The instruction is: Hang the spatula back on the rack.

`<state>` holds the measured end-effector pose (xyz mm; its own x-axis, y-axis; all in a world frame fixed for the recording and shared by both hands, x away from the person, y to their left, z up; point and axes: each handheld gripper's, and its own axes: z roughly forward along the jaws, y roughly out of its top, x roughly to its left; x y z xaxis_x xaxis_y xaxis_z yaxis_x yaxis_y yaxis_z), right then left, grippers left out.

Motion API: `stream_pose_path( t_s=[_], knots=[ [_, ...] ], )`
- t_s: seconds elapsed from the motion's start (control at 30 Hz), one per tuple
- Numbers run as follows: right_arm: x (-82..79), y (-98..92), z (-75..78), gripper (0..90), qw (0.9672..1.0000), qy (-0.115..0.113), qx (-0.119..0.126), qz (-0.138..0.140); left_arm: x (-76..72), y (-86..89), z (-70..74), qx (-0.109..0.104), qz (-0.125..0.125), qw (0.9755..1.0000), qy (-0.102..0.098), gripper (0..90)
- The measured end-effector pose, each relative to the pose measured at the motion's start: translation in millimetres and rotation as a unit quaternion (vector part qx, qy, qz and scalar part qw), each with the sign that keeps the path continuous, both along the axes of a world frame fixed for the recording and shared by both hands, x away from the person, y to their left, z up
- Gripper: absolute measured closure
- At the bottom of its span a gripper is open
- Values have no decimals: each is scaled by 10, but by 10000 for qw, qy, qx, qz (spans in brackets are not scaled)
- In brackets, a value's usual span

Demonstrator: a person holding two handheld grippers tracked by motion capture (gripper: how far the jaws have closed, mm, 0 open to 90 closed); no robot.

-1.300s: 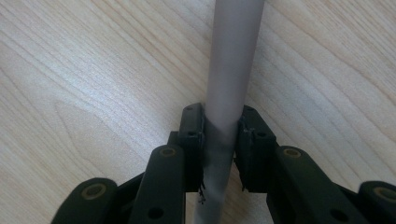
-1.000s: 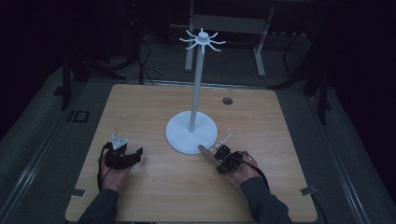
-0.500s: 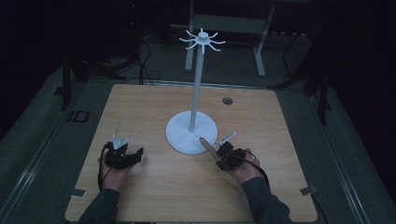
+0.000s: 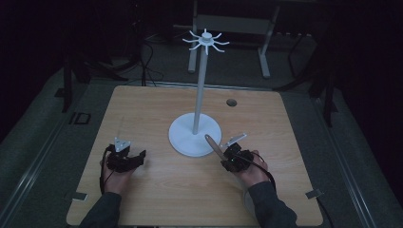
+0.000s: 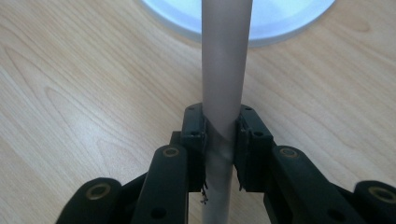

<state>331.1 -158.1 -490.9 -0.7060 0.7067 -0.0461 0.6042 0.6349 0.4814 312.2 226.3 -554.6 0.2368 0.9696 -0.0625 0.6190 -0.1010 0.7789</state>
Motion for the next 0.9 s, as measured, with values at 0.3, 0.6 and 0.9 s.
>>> stream_pose_path(
  t_s=[0.3, 0.6, 0.9],
  knots=[
    [-39, -77, 149, 756, 9985, -430, 329, -58, 3, -12, -1, 26, -37, 10000, -1, 314],
    [-46, -136, 297, 756, 9950, -746, 636, -190, 3, -9, -1, 7, -16, 10000, -9, 313],
    [-71, -165, 448, 756, 9865, -1163, 1098, -339, 5, -14, -3, 7, -26, 10000, -5, 313]
  ],
)
